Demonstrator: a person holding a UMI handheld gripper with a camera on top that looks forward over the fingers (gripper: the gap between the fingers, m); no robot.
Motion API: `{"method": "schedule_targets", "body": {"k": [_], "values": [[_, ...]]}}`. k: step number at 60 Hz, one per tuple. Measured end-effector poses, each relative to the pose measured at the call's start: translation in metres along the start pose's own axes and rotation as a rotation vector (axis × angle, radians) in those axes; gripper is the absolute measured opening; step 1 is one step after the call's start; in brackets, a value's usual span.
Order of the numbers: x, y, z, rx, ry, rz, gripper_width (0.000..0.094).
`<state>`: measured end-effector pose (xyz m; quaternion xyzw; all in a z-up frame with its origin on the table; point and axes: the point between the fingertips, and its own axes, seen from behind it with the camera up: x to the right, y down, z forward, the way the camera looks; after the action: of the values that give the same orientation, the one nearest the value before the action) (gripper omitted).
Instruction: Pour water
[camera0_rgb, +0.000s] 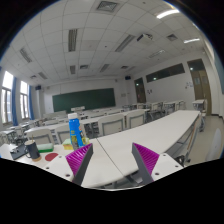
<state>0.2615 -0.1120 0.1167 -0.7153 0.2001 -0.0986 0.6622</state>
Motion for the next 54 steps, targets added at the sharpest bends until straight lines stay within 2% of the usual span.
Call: {"method": "schedule_targets", "body": {"k": [17, 30, 44, 54], "values": [[-0.027, -0.003, 0.016, -0.042, -0.033, -0.1, 0.0838], [-0.1, 0.008, 0.058, -0.036, -0.21, -0.156, 0.084], [-0.162, 0.03, 0.143, -0.072, -0.3, -0.227, 0.0829], [-0.172, 0.035, 0.187, -0.088, -0.27, -0.23, 0.0831]]}}
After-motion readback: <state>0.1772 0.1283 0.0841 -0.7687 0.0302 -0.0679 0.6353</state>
